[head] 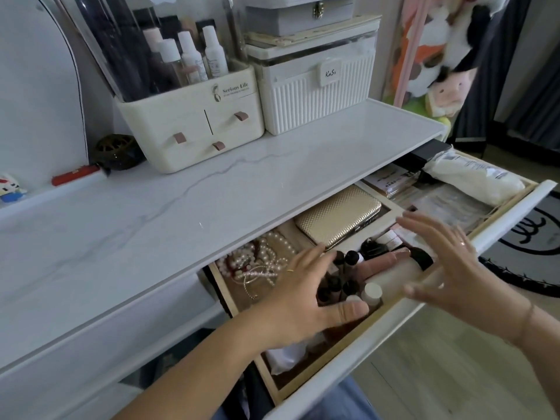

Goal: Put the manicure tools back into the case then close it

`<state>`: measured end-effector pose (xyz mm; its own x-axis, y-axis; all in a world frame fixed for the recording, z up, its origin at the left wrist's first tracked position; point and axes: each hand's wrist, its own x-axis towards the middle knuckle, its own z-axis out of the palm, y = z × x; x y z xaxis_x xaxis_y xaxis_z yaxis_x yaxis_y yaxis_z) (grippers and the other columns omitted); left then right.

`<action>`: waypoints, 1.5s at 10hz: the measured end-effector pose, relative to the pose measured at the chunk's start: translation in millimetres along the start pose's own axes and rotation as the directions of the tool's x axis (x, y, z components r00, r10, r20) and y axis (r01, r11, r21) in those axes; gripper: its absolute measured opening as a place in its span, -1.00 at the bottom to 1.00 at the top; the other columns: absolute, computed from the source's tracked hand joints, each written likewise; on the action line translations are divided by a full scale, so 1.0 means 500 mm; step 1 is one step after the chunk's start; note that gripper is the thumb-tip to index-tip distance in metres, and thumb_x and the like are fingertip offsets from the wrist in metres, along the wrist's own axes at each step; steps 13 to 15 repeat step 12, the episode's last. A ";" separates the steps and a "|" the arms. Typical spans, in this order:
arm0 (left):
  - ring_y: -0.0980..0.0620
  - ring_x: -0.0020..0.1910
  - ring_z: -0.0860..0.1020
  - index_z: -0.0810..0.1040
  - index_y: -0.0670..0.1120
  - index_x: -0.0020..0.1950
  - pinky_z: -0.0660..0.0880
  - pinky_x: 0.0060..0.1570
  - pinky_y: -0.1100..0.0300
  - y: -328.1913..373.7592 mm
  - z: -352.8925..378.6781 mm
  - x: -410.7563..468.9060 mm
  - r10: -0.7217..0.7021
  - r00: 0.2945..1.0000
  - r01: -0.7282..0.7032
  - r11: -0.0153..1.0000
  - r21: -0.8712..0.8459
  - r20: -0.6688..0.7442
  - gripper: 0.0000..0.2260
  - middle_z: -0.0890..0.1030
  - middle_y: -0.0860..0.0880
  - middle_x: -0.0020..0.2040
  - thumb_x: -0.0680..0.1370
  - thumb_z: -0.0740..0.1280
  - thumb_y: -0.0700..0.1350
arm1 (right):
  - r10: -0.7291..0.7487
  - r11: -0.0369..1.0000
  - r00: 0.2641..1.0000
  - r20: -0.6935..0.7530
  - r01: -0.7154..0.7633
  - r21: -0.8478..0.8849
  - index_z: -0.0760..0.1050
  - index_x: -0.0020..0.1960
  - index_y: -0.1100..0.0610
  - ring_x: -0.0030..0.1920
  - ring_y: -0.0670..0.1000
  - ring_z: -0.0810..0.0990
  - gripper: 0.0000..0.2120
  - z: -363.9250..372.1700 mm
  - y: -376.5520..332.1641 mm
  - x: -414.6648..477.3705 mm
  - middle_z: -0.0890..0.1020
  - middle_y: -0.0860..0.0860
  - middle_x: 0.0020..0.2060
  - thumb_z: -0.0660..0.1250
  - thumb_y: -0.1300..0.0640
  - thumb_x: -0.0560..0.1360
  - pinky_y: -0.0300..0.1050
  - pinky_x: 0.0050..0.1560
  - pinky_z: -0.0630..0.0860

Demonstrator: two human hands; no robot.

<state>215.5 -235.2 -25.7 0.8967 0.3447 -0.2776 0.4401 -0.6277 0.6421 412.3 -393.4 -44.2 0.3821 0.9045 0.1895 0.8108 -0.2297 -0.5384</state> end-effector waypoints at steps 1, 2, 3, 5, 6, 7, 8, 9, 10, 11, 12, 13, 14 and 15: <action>0.21 0.48 -0.33 -0.20 0.16 0.53 -0.14 0.50 -0.11 0.005 0.014 -0.022 -0.004 0.998 -0.001 0.997 0.072 0.057 0.05 -0.27 0.29 0.51 0.17 0.15 0.50 | 0.015 0.990 0.999 0.051 -0.008 -0.143 -0.01 0.47 -0.24 0.48 -0.25 -0.14 0.02 0.022 0.022 -0.038 0.02 -0.29 0.46 0.09 -0.64 0.11 0.06 0.48 -0.32; 0.20 0.46 -0.39 -0.29 0.16 0.52 -0.17 0.49 -0.13 0.010 0.029 -0.031 0.023 0.997 -0.032 0.991 0.127 0.070 0.08 -0.35 0.29 0.49 0.23 0.29 0.45 | 0.041 0.986 0.999 0.002 -0.040 -0.164 0.00 0.47 -0.20 0.49 -0.21 -0.15 0.06 0.034 0.026 -0.038 0.01 -0.25 0.47 0.12 -0.64 0.08 0.05 0.48 -0.33; 0.18 0.48 -0.36 -0.27 0.15 0.52 -0.12 0.50 -0.10 0.001 0.040 -0.029 0.037 0.999 -0.041 0.989 0.141 0.028 0.04 -0.34 0.28 0.49 0.33 0.39 0.33 | 0.029 0.991 0.998 -0.058 -0.037 -0.128 0.01 0.48 -0.16 0.48 -0.23 -0.12 0.10 0.039 0.026 -0.028 0.04 -0.22 0.47 0.15 -0.63 0.06 -0.01 0.48 -0.33; 0.14 0.49 -0.32 -0.23 0.08 0.53 -0.21 0.50 -0.03 -0.019 0.021 -0.023 0.078 0.976 0.000 0.934 0.356 -0.203 -0.10 -0.27 0.16 0.53 0.44 0.32 0.24 | -0.020 0.993 0.993 -0.114 0.007 -0.115 -0.01 0.48 -0.13 0.49 -0.10 -0.03 0.07 0.061 0.021 0.030 0.06 -0.14 0.48 0.18 -0.58 0.11 0.17 0.49 -0.20; 0.07 0.51 -0.32 -0.24 0.05 0.54 -0.27 0.49 -0.06 -0.035 -0.008 -0.021 0.064 0.942 0.105 0.875 0.473 -0.328 -0.10 -0.28 0.07 0.55 0.44 0.31 0.23 | -0.028 0.993 0.991 -0.129 0.012 -0.119 -0.02 0.50 -0.07 0.50 -0.03 -0.03 0.06 0.082 0.016 0.079 0.06 -0.04 0.51 0.17 -0.54 0.14 0.13 0.48 -0.22; 0.02 0.53 -0.28 -0.28 0.03 0.53 -0.28 0.47 -0.11 -0.060 -0.034 -0.027 -0.010 0.893 0.266 0.817 0.512 -0.449 -0.08 -0.28 0.03 0.55 0.44 0.29 0.26 | -0.034 0.994 0.988 -0.153 0.017 -0.108 -0.05 0.51 -0.06 0.51 -0.03 -0.07 0.04 0.105 0.007 0.128 0.02 -0.01 0.52 0.18 -0.50 0.18 0.07 0.48 -0.24; -0.02 0.55 -0.18 -0.26 0.04 0.53 -0.21 0.46 -0.12 -0.096 -0.057 -0.033 -0.061 0.826 0.384 0.790 0.478 -0.561 -0.09 -0.21 0.01 0.57 0.43 0.24 0.33 | -0.032 0.995 0.981 -0.191 0.014 -0.095 -0.08 0.52 -0.03 0.52 -0.01 -0.10 0.03 0.130 0.001 0.178 0.00 0.02 0.53 0.16 -0.48 0.22 0.04 0.49 -0.23; 0.00 0.55 -0.01 -0.09 0.03 0.55 -0.08 0.47 -0.08 -0.134 -0.069 -0.037 -0.060 0.771 0.411 0.807 0.425 -0.633 -0.18 -0.01 0.01 0.58 0.46 0.24 0.31 | -0.036 0.994 0.980 -0.198 0.016 -0.105 -0.10 0.52 -0.05 0.52 0.00 -0.13 -0.03 0.152 -0.011 0.219 -0.03 0.02 0.53 0.12 -0.46 0.26 0.05 0.48 -0.25; -0.04 0.48 0.25 0.25 -0.04 0.49 0.13 0.43 -0.06 -0.166 -0.067 -0.034 0.062 0.723 0.377 0.799 0.469 -0.688 -0.32 0.28 -0.03 0.50 0.45 0.38 0.15 | -0.015 0.993 0.973 -0.232 -0.014 -0.121 -0.04 0.51 -0.08 0.52 0.02 -0.16 -0.10 0.174 -0.019 0.246 -0.05 0.01 0.53 0.08 -0.46 0.30 0.11 0.49 -0.23; -0.09 0.34 0.46 0.46 -0.09 0.36 0.33 0.32 -0.05 -0.186 -0.063 -0.027 0.175 0.646 0.352 0.796 0.493 -0.743 -0.44 0.49 -0.06 0.36 0.39 0.49 -0.03 | 0.033 0.985 0.943 -0.332 -0.087 -0.149 0.10 0.47 -0.08 0.52 0.02 -0.16 -0.17 0.194 -0.036 0.261 0.03 0.01 0.52 0.15 -0.45 0.31 0.09 0.45 -0.33; -0.09 0.29 0.51 0.50 -0.11 0.32 0.41 0.26 -0.05 -0.200 -0.057 -0.017 0.264 0.579 0.344 0.779 0.525 -0.771 -0.50 0.54 -0.07 0.31 0.40 0.48 -0.14 | 0.067 0.983 0.914 -0.400 -0.130 -0.133 0.24 0.37 0.01 0.52 0.04 -0.07 -0.25 0.207 -0.050 0.276 0.16 0.02 0.47 0.30 -0.36 0.33 0.14 0.46 -0.29; -0.09 0.29 0.51 0.50 -0.11 0.32 0.41 0.26 -0.05 -0.200 -0.057 -0.017 0.264 0.579 0.344 0.779 0.525 -0.771 -0.50 0.54 -0.07 0.31 0.40 0.48 -0.14 | 0.067 0.983 0.914 -0.400 -0.130 -0.133 0.24 0.37 0.01 0.52 0.04 -0.07 -0.25 0.207 -0.050 0.276 0.16 0.02 0.47 0.30 -0.36 0.33 0.14 0.46 -0.29; -0.09 0.29 0.51 0.50 -0.11 0.32 0.41 0.26 -0.05 -0.200 -0.057 -0.017 0.264 0.579 0.344 0.779 0.525 -0.771 -0.50 0.54 -0.07 0.31 0.40 0.48 -0.14 | 0.067 0.983 0.914 -0.400 -0.130 -0.133 0.24 0.37 0.01 0.52 0.04 -0.07 -0.25 0.207 -0.050 0.276 0.16 0.02 0.47 0.30 -0.36 0.33 0.14 0.46 -0.29; -0.09 0.29 0.51 0.50 -0.11 0.32 0.41 0.26 -0.05 -0.200 -0.057 -0.017 0.264 0.579 0.344 0.779 0.525 -0.771 -0.50 0.54 -0.07 0.31 0.40 0.48 -0.14 | 0.067 0.983 0.914 -0.400 -0.130 -0.133 0.24 0.37 0.01 0.52 0.04 -0.07 -0.25 0.207 -0.050 0.276 0.16 0.02 0.47 0.30 -0.36 0.33 0.14 0.46 -0.29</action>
